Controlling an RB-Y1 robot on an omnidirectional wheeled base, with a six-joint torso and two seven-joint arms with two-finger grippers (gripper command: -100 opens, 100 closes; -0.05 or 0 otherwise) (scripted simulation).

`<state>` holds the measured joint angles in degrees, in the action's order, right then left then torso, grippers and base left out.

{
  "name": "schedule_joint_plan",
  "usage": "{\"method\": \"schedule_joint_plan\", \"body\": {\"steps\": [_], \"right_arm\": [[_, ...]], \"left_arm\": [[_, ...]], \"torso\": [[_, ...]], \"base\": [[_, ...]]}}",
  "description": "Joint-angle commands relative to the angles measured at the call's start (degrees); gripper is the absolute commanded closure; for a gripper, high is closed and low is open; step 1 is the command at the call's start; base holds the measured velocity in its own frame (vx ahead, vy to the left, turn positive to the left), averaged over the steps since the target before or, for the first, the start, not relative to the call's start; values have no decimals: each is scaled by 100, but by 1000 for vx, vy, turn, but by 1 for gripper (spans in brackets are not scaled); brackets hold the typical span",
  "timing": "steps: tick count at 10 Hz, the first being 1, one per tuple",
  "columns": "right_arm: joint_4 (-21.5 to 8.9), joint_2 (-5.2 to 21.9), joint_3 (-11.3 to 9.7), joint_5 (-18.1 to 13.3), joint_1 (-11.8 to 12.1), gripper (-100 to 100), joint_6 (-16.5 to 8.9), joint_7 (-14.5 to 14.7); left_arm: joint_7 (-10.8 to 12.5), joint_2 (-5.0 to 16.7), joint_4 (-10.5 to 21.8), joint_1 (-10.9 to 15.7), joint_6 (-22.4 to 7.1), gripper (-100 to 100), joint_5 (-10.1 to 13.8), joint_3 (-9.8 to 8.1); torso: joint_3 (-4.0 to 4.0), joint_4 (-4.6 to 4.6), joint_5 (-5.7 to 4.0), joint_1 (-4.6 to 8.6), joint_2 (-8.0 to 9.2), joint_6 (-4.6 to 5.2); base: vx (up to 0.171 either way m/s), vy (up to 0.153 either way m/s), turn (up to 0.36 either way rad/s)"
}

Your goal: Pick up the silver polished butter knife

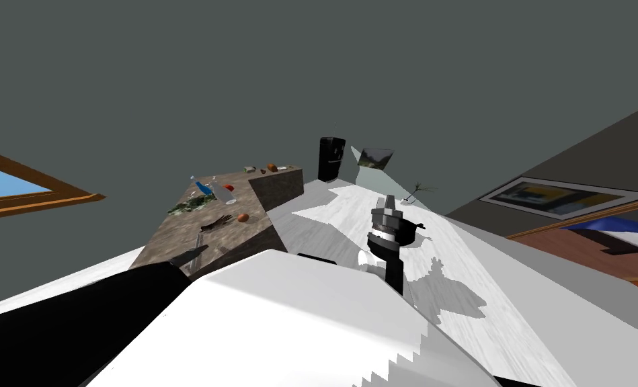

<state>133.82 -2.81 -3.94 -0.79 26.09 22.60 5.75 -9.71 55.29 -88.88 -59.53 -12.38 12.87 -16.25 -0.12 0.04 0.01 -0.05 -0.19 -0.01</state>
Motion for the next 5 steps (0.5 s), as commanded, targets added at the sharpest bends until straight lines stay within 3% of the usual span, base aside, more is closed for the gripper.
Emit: {"method": "schedule_joint_plan", "body": {"steps": [1, 2, 3, 4, 5], "right_arm": [[0, 0, 0, 0, 0, 0, 0, 0], [0, 0, 0, 0, -1, 0, 0, 0], [0, 0, 0, 0, 0, 0, 0, 0], [0, 0, 0, 0, 0, 0, 0, 0], [0, 0, 0, 0, 0, 0, 0, 0]], "left_arm": [[76, 126, 186, -141, -18, -100, 38, 65], [151, 185, 286, -269, -47, -100, 51, 136], [105, 182, 308, -193, 47, -100, 70, 117], [120, 192, 328, -202, 54, 0, 73, 126], [90, 80, 503, -47, 102, -100, -1, 198]], "torso": [[0, 0, 0, 0, 0, 0], [1, -1, 0, -4, 1, 3], [-4, 1, 2, -15, -8, 4], [1, -1, 2, -4, 2, -1], [9, -4, -1, 7, 15, -1]], "base": [[55, 38, -158], [91, 69, -252], [43, 41, -51], [7, 7, 7], [9, 43, -66]]}}
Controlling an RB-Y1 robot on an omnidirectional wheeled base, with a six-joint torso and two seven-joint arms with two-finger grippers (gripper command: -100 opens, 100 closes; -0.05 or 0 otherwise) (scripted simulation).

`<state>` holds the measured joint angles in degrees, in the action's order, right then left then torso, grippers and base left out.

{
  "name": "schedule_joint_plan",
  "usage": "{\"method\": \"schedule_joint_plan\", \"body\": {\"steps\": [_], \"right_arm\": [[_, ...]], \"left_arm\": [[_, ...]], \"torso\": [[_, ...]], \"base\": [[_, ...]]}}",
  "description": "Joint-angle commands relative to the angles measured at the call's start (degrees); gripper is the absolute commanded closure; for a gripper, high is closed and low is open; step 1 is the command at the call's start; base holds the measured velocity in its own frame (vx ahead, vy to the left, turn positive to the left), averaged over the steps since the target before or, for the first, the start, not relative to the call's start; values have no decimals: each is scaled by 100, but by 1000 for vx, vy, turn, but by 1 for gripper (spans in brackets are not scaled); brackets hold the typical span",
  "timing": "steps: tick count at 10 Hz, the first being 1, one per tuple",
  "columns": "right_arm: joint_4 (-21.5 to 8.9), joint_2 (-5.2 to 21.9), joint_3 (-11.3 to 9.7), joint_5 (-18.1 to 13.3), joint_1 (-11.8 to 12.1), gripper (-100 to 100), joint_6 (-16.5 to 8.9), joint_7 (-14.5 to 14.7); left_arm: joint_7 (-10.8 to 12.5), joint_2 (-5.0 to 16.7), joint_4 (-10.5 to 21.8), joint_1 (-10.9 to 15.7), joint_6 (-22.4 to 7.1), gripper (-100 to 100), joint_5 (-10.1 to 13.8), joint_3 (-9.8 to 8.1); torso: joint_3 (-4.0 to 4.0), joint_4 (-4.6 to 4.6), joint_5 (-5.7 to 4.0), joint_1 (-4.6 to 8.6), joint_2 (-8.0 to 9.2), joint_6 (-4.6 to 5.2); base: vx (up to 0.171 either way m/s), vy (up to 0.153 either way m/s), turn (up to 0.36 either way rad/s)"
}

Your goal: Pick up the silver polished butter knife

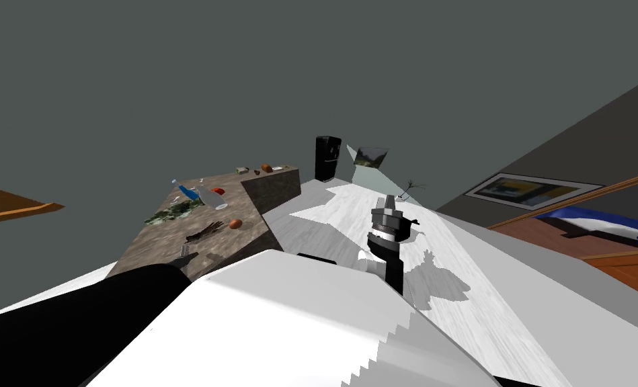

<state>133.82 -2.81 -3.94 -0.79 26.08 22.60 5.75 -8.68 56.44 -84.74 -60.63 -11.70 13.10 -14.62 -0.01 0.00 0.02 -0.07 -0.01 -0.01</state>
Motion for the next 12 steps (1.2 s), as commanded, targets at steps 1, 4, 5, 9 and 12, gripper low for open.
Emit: {"method": "schedule_joint_plan", "body": {"steps": [1, 4, 5, 9, 12], "right_arm": [[0, 0, 0, 0, 0, 0, 0, 0], [0, 0, 0, 0, 0, 0, 0, 0], [0, 0, 0, 0, 0, 0, 0, 0], [0, 0, 0, 0, 0, 0, 0, 0], [0, -1, -1, 0, 0, 0, 0, 0]], "left_arm": [[-24, -80, 160, 125, 54, -100, -53, 64], [-38, -117, 238, 198, 73, 100, -80, 101], [-38, -116, 237, 197, 72, 100, -80, 100], [-53, -110, 247, 186, 56, 0, -90, 103], [-3, 21, -10, -12, 2, 100, 9, -6]], "torso": [[0, 0, 0, 0, 0, 0], [2, -1, -1, 5, 3, -2], [3, -1, -3, 12, 5, -2], [12, -11, 4, 10, 13, 0], [14, -10, -4, 37, 18, -6]], "base": [[8, 58, -59], [4, 23, -26], [-1, 4, 14], [0, 0, -3], [-7, -41, 64]]}}
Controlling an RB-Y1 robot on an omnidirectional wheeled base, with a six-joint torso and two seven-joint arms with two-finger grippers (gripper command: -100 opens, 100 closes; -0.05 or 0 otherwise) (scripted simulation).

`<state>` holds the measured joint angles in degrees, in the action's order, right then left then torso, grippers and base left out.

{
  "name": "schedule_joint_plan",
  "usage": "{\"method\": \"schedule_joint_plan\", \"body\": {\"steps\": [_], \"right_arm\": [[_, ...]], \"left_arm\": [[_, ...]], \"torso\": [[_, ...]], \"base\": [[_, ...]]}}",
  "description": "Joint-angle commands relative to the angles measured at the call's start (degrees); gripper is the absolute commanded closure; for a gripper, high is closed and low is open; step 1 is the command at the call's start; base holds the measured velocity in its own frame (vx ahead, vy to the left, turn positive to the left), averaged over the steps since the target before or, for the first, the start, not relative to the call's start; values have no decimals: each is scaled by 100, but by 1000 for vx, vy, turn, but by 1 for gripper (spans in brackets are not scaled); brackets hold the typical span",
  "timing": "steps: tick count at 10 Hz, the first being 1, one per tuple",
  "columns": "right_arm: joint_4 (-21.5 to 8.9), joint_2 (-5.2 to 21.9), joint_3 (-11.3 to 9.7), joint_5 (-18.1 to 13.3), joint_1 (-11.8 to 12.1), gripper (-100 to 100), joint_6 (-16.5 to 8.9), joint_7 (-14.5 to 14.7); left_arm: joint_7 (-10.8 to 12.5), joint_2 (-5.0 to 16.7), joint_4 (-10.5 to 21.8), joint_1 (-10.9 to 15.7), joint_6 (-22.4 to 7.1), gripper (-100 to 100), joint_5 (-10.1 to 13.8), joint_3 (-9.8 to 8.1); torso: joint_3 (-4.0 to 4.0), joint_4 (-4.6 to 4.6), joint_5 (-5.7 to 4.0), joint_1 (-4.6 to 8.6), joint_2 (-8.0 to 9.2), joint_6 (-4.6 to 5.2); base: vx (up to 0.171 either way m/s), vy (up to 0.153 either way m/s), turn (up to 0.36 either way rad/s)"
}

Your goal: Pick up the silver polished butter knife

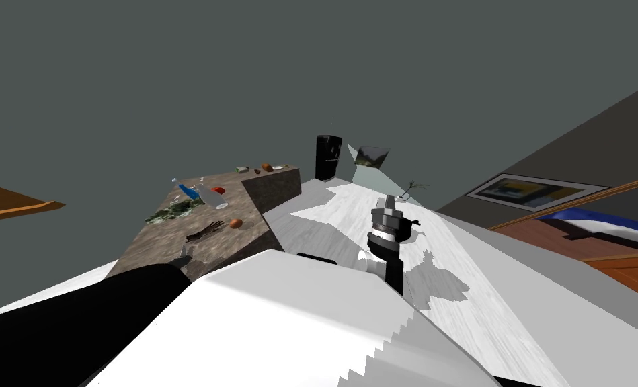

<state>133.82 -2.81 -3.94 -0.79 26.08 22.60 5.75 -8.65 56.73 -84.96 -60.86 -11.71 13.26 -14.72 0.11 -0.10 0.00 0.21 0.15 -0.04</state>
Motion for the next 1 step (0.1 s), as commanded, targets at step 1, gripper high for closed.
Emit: {"method": "schedule_joint_plan", "body": {"steps": [1], "right_arm": [[0, 0, 0, 0, 0, 0, 0, 0]], "left_arm": [[0, 0, 0, 0, 0, 0, 0, 0]], "torso": [[0, 0, 0, 0, 0, 0]], "base": [[-1, -6, -1]]}}
